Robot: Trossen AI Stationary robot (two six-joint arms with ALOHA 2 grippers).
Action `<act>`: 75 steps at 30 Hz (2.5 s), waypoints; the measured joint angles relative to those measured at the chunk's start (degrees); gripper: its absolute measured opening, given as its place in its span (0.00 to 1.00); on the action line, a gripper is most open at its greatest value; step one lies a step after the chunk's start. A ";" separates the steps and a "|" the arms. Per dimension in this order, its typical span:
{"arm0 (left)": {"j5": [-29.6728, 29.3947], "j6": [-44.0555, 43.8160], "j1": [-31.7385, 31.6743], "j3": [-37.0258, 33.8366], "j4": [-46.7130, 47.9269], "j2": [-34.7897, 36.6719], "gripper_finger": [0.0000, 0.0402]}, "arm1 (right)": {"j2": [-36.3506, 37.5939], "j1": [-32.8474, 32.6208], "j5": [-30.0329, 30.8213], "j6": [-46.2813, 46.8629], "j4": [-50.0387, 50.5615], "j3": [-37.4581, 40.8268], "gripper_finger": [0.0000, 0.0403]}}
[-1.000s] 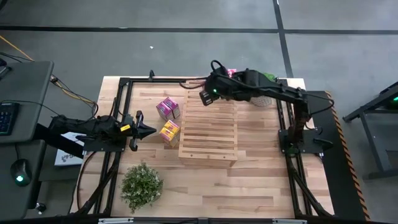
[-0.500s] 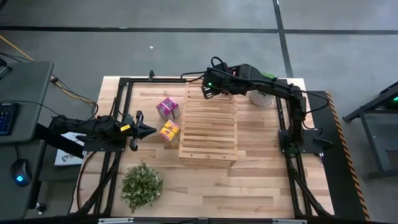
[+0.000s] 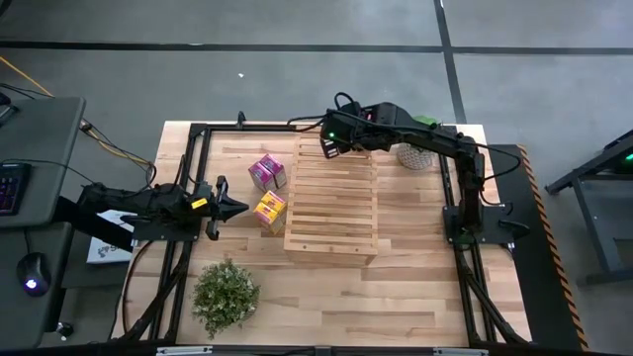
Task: Stack cereal on shelf
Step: Put the red cereal box on the shelf aligned with the other red cereal box
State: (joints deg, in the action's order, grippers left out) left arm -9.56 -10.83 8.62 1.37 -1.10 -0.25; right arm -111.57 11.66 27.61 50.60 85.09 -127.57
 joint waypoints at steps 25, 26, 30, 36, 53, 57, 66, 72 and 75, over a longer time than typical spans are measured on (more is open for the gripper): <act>0.00 0.00 0.00 0.00 0.02 -0.01 0.01 | -2.54 -0.02 -1.07 -2.87 -0.17 0.00 0.37; 0.00 0.00 0.00 0.00 0.02 -0.02 0.01 | -2.65 -0.04 -0.75 -3.05 -0.19 -0.02 0.38; 0.00 0.00 0.00 0.00 0.02 0.00 0.01 | -2.74 0.00 0.20 -3.07 -0.12 -0.02 0.44; 0.00 0.02 0.00 0.00 -0.02 0.00 0.01 | -2.43 0.00 0.86 -2.84 0.17 0.02 0.54; -0.01 0.00 0.01 0.00 0.01 -0.01 0.01 | -1.49 0.00 -1.24 -2.92 -0.03 0.02 0.62; -0.02 0.00 0.00 0.00 0.02 -0.02 0.01 | -1.07 -0.26 -4.39 -2.91 1.25 0.02 0.62; 0.00 0.00 0.00 0.00 0.02 -0.01 0.01 | -0.90 -4.24 -12.19 -9.13 -5.00 0.02 0.61; -0.01 -0.01 0.00 0.00 0.01 -0.02 0.01 | -0.90 -5.88 -7.37 -16.21 -16.06 0.02 0.52; -0.02 -0.01 0.00 0.00 0.01 -0.01 0.01 | -1.05 -5.38 -0.15 -18.70 -17.95 0.02 0.39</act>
State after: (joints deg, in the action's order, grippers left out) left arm -9.58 -10.84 8.62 1.37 -1.10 -0.26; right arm -112.62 6.28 27.46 31.90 67.14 -127.55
